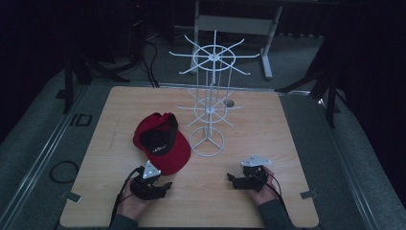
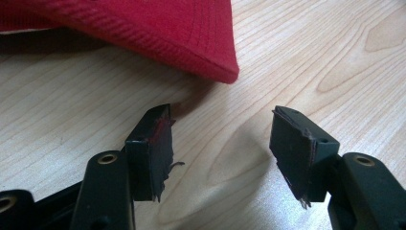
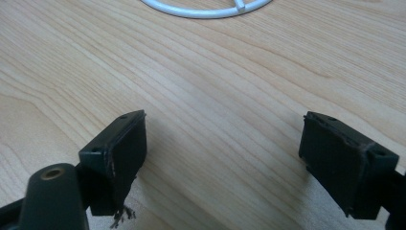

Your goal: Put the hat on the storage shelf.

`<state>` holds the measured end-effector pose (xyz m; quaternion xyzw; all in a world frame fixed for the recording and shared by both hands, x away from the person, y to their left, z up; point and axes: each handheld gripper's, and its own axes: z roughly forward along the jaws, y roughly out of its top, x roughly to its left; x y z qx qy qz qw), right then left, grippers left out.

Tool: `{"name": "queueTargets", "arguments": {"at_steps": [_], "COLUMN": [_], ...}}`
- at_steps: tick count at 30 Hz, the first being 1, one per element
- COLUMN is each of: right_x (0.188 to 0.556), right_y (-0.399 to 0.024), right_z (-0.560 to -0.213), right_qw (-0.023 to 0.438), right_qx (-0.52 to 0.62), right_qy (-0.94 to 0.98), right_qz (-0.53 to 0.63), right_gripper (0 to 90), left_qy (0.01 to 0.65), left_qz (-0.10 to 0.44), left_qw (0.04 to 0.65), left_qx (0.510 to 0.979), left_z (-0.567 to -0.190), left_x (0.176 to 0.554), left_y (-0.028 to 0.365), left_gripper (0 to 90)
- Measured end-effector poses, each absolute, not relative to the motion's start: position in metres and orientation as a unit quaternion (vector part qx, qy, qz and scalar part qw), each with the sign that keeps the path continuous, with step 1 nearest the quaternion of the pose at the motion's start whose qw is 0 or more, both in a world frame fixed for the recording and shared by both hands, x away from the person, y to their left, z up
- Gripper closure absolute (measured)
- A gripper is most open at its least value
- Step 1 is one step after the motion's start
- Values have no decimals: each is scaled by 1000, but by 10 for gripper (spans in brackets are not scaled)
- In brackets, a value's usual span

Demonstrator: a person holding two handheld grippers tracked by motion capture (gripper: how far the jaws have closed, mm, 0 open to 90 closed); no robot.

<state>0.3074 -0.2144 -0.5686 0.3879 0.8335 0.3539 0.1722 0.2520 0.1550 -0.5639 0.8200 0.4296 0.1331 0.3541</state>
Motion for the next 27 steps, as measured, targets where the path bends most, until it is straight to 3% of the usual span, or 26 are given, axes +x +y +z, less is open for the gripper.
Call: {"name": "queueTargets", "arguments": {"at_steps": [10, 15, 27], "right_x": [307, 307, 307], "right_y": [-214, -214, -214], "right_z": [-569, -569, -569], "right_qw": [172, 172, 172], "right_qx": [388, 388, 388], "right_qy": [834, 833, 833], "right_qz": [354, 354, 354], "right_gripper": [165, 165, 165], "left_qy": [427, 434, 480], "left_qz": [141, 134, 96], "left_qw": [341, 345, 395], "left_qx": [825, 821, 778], "left_z": [-562, -562, -557], "left_x": [250, 250, 252], "left_y": [154, 155, 167], "left_gripper": [435, 496, 452]}}
